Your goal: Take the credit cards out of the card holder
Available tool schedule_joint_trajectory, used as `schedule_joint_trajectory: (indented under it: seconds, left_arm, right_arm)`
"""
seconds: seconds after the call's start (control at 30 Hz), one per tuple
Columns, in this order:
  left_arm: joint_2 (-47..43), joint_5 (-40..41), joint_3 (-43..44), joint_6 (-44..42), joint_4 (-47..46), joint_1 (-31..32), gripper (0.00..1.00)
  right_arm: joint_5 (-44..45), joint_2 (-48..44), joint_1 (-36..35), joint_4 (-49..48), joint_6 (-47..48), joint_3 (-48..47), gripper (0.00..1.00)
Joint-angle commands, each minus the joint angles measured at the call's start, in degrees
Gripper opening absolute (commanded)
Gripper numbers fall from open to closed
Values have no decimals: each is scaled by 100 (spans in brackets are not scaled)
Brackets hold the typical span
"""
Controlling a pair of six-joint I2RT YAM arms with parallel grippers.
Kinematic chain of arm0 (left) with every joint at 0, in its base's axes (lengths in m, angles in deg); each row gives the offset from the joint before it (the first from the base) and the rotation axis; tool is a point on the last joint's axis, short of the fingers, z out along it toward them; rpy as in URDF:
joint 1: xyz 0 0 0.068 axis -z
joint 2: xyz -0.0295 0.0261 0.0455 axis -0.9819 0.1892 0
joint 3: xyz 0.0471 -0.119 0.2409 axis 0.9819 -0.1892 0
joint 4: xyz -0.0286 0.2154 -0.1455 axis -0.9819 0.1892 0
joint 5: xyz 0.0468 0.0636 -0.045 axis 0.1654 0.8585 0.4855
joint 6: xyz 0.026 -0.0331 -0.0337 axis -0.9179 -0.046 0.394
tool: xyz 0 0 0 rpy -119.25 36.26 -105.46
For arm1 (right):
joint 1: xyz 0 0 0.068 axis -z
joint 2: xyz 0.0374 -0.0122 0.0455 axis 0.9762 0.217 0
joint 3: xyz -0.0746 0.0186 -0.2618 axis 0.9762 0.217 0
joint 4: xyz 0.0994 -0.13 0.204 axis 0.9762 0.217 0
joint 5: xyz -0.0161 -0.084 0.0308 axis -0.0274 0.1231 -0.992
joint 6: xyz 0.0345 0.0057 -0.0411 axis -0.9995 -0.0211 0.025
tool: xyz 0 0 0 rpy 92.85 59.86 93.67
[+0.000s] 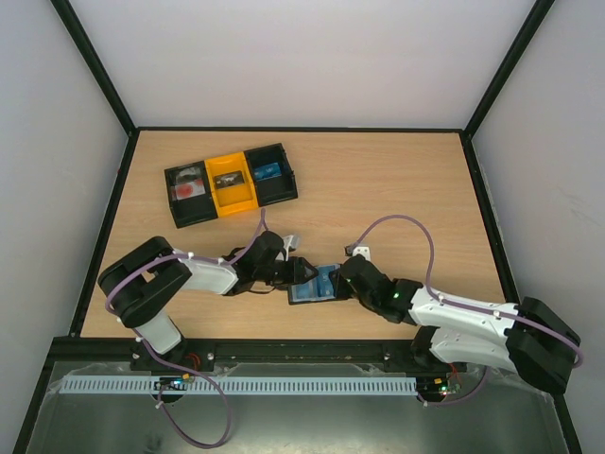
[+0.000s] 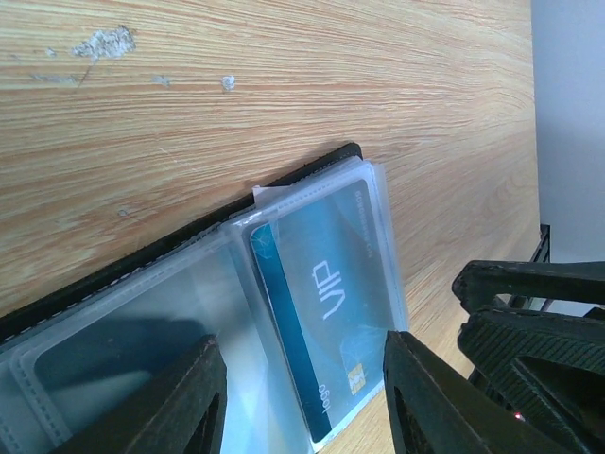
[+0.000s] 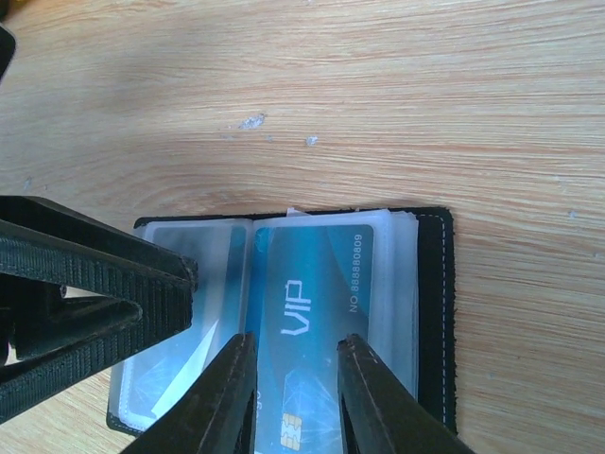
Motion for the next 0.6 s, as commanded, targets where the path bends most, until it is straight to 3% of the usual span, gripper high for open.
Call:
schedule_joint_trajectory:
  seconds: [0.0, 0.57]
  left_arm:
    - [68, 62, -51, 48, -208, 52, 48]
    - [141, 92, -5, 19, -150, 82, 45]
  right_arm:
    - [15, 199, 24, -191, -87, -31, 24]
    - [-117, 751, 50, -749, -260, 550, 18]
